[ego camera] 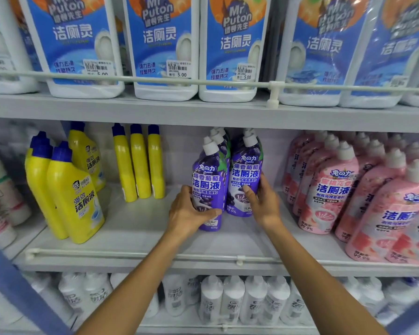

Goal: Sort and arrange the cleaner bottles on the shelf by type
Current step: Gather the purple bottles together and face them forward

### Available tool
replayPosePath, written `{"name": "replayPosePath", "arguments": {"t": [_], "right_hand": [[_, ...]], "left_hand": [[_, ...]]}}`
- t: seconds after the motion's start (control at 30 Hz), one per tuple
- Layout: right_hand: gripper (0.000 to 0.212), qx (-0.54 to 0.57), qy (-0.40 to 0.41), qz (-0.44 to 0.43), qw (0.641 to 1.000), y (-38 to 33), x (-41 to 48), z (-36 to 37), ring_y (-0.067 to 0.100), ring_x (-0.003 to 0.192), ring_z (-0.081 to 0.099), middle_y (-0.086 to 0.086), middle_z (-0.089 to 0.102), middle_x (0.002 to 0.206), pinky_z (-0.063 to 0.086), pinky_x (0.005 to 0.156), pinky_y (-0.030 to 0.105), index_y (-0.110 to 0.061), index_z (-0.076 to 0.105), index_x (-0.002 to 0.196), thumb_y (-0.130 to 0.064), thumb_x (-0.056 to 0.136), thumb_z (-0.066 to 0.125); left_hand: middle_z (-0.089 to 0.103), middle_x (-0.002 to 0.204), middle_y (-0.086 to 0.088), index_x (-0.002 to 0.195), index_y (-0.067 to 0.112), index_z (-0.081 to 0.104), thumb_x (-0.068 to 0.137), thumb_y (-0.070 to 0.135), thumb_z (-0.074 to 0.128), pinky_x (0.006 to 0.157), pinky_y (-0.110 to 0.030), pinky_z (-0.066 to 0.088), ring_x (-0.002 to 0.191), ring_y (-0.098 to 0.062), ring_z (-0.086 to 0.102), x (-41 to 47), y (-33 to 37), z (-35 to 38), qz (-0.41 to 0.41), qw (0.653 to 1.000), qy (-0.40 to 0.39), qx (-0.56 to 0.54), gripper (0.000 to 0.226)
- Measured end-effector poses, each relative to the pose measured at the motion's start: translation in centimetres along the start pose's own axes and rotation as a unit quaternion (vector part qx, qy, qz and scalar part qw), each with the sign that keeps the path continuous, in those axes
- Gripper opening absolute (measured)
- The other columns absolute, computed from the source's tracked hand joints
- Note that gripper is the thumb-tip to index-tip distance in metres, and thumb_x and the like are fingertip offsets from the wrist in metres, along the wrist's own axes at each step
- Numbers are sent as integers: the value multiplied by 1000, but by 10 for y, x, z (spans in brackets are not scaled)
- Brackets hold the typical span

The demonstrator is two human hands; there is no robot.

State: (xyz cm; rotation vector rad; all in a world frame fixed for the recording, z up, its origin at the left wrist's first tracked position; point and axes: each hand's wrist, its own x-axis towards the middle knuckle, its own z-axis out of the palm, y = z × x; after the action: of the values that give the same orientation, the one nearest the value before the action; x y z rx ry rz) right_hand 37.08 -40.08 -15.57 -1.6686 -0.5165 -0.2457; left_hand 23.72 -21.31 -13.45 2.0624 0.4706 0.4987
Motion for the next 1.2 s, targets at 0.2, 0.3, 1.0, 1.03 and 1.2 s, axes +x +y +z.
{"name": "replayPosePath", "arguments": {"t": [0.2,0.3,1.0,1.03,1.2], "right_hand": [[70,-10,4,4,1000,-6,-3,1,12,112,71,-2,72,127,60,96,46,-20,48,148,-53,91,71],[79,-12,-3,13,1000,-9,-4,-2,12,113,71,-3,71,128,60,96,45,-22,47,148,-66,85,68],[51,-79,-50,29,995,-16,0,-18,7,107,71,-7,72,124,60,93,38,-21,51,145,-42,100,63],[46,-87,-53,31,994,-20,0,-19,7,106,71,-8,72,123,60,91,34,-21,52,144,-40,102,60],[45,-40,-100,76,991,-41,-9,-32,-1,109,69,-14,70,128,58,94,24,-32,51,146,-52,106,45]], "left_hand": [[70,114,7,117,27,56,46,69,89,87,-43,61,98,-14,70,11,0,24,-22,999,3,-23,88],[73,114,13,120,33,59,41,70,89,91,-42,61,98,-12,71,17,3,23,-49,998,-36,-36,92],[70,119,12,126,36,52,51,77,81,91,-40,59,103,-17,71,-5,20,36,-71,997,-5,-43,91],[71,119,13,126,36,52,49,76,82,92,-40,59,102,-15,71,-5,21,35,-75,996,-12,-52,92],[75,107,17,122,33,62,59,60,91,93,-37,60,96,-4,72,2,18,31,-60,993,-34,-98,74]]}}
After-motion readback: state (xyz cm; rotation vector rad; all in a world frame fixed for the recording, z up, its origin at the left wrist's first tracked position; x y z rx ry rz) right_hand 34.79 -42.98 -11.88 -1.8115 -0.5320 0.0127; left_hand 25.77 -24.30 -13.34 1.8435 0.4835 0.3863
